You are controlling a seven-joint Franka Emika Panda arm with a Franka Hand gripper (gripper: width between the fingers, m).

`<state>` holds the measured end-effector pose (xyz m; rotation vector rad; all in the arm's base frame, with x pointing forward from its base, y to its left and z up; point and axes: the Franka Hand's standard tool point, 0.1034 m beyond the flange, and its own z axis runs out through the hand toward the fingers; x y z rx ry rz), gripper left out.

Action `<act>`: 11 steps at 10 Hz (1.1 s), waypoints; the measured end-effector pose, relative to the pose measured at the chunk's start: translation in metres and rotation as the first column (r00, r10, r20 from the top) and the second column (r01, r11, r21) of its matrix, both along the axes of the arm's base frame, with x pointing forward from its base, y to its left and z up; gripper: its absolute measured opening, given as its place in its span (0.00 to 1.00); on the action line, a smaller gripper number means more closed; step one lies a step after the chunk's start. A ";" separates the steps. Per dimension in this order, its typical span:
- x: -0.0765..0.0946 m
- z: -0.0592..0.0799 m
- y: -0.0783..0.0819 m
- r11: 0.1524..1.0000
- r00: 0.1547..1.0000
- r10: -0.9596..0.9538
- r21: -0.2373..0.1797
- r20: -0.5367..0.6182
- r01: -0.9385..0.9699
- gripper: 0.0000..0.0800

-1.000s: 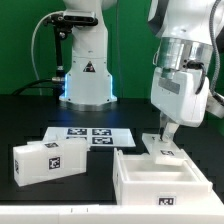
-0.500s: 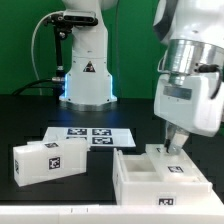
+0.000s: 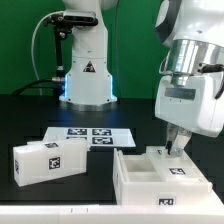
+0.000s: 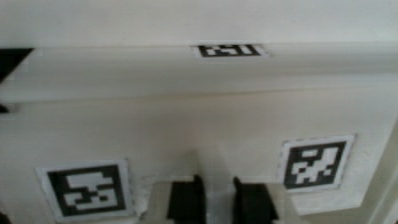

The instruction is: Assemble cabinet

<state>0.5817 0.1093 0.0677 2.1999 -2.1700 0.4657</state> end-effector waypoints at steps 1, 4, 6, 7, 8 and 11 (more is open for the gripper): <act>0.003 0.000 -0.003 1.000 1.000 0.001 -0.004 0.005 -0.001 0.08; 0.011 -0.002 -0.005 1.000 1.000 -0.011 -0.008 -0.013 0.011 0.08; 0.011 -0.002 -0.004 1.000 1.000 -0.029 -0.004 -0.011 0.029 0.08; 0.011 -0.002 -0.004 1.000 1.000 -0.029 -0.004 -0.010 0.029 0.08; 0.011 -0.002 -0.004 1.000 1.000 -0.029 -0.005 -0.010 0.029 0.18; 0.019 0.018 -0.008 1.000 1.000 0.011 0.010 0.005 -0.011 0.57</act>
Offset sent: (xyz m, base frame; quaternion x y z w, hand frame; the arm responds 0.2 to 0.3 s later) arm 0.0398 0.0055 0.0022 0.0370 0.0009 -0.0011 0.9993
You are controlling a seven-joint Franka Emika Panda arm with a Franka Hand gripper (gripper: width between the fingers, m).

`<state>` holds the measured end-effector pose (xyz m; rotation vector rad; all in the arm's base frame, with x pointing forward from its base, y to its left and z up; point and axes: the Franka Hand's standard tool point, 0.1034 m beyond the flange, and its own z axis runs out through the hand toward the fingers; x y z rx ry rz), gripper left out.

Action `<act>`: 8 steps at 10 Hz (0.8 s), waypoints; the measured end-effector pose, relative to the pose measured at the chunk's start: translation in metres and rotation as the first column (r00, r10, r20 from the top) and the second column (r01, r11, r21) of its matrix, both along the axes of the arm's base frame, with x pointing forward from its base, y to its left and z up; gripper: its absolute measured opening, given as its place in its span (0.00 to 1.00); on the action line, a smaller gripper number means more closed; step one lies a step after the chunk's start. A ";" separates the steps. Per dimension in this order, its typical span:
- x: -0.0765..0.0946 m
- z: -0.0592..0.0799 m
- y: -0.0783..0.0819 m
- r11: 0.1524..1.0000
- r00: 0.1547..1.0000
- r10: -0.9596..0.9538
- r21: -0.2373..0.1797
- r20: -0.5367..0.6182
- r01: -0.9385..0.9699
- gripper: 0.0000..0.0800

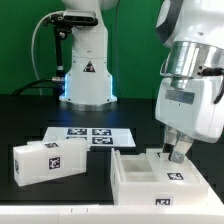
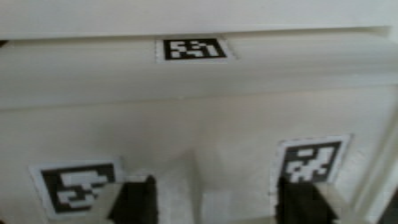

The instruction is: Assemble cabinet

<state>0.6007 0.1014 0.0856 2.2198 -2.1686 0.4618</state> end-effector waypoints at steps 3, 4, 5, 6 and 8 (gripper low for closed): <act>-0.021 0.020 -0.018 0.998 1.000 0.013 0.059 -0.017 -0.012 0.94; -0.022 0.019 -0.018 0.998 1.000 0.015 0.057 -0.019 -0.014 0.98; -0.022 0.019 -0.018 0.998 1.000 0.015 0.055 -0.020 -0.014 0.98; -0.022 0.018 -0.018 0.998 1.000 0.015 0.055 -0.020 -0.014 1.00; -0.022 0.019 -0.023 0.998 0.999 0.050 0.048 -0.009 -0.050 1.00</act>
Offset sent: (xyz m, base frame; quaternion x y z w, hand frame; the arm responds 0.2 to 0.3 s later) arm 0.0000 0.0000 0.0000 0.0000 0.0000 0.0000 1.0000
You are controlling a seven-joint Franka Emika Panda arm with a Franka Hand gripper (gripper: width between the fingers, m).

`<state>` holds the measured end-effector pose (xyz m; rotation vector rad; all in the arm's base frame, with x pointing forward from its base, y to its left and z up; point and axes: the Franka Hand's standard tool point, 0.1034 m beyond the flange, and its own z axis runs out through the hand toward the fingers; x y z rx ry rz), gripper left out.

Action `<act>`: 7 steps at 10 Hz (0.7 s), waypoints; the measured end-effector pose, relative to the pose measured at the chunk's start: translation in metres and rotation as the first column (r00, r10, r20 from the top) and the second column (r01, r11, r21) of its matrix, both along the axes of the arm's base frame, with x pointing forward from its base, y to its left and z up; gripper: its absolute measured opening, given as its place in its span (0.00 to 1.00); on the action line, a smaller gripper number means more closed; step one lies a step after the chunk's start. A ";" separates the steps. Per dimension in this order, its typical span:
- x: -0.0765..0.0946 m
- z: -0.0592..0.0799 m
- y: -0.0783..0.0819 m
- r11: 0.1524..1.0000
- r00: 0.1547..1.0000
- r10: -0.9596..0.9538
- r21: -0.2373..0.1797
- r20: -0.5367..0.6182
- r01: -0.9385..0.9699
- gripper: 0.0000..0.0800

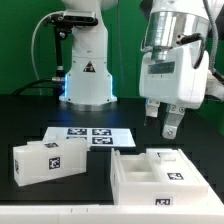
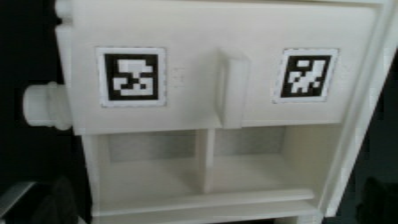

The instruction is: Assemble cabinet

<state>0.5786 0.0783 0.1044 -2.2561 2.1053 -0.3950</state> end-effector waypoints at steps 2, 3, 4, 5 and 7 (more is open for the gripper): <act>-0.017 0.000 -0.029 1.000 0.997 0.012 0.004 0.073 -0.013 1.00; -0.026 0.002 -0.044 0.999 0.993 0.050 -0.013 0.111 -0.049 1.00; -0.042 0.004 -0.058 0.999 0.989 0.048 -0.006 0.137 -0.047 1.00; -0.052 0.005 -0.062 0.999 0.991 0.006 0.040 0.136 -0.011 1.00; -0.051 0.003 -0.061 0.991 0.984 0.136 -0.007 0.115 -0.136 1.00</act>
Offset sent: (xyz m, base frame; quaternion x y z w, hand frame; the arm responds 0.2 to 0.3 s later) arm -0.0487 -0.0183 -0.0091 0.0869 -0.1117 0.0055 0.9899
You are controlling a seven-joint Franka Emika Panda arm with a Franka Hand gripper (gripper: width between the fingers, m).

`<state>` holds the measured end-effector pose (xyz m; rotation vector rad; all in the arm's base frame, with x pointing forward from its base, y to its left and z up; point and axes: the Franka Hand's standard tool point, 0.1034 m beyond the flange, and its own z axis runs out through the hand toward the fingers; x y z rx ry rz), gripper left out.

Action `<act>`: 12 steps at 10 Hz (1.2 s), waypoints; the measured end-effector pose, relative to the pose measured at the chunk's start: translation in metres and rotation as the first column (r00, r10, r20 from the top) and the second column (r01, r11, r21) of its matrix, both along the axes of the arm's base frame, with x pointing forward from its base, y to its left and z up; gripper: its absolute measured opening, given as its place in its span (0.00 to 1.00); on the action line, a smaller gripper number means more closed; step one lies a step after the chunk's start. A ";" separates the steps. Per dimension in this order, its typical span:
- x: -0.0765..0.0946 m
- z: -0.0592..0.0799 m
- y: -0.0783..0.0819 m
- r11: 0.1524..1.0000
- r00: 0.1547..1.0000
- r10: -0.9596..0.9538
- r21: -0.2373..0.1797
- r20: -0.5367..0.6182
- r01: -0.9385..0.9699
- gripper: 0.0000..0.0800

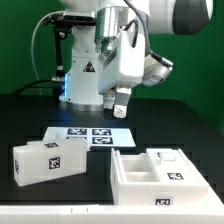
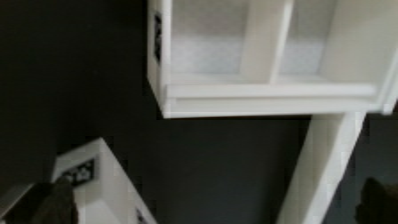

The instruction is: Assemble cabinet

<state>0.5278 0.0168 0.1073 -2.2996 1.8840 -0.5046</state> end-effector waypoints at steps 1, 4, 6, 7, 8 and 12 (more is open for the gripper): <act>-0.001 0.000 -0.002 0.997 0.997 0.074 -0.028 -0.010 -0.074 1.00; -0.008 0.003 -0.032 0.869 0.893 0.442 -0.203 -0.089 -0.451 1.00; -0.008 0.013 -0.041 0.808 0.842 0.531 -0.242 -0.097 -0.538 1.00; -0.007 0.012 -0.039 0.751 0.793 0.595 -0.261 -0.130 -0.607 1.00; -0.007 0.011 -0.040 0.710 0.758 0.633 -0.272 -0.156 -0.649 1.00; -0.013 0.003 -0.058 0.543 0.598 0.756 -0.257 -0.265 -0.800 1.00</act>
Offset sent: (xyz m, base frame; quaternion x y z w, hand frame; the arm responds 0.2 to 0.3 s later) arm -0.0241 -0.0143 -0.0068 0.0424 -0.0440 -0.2627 0.9630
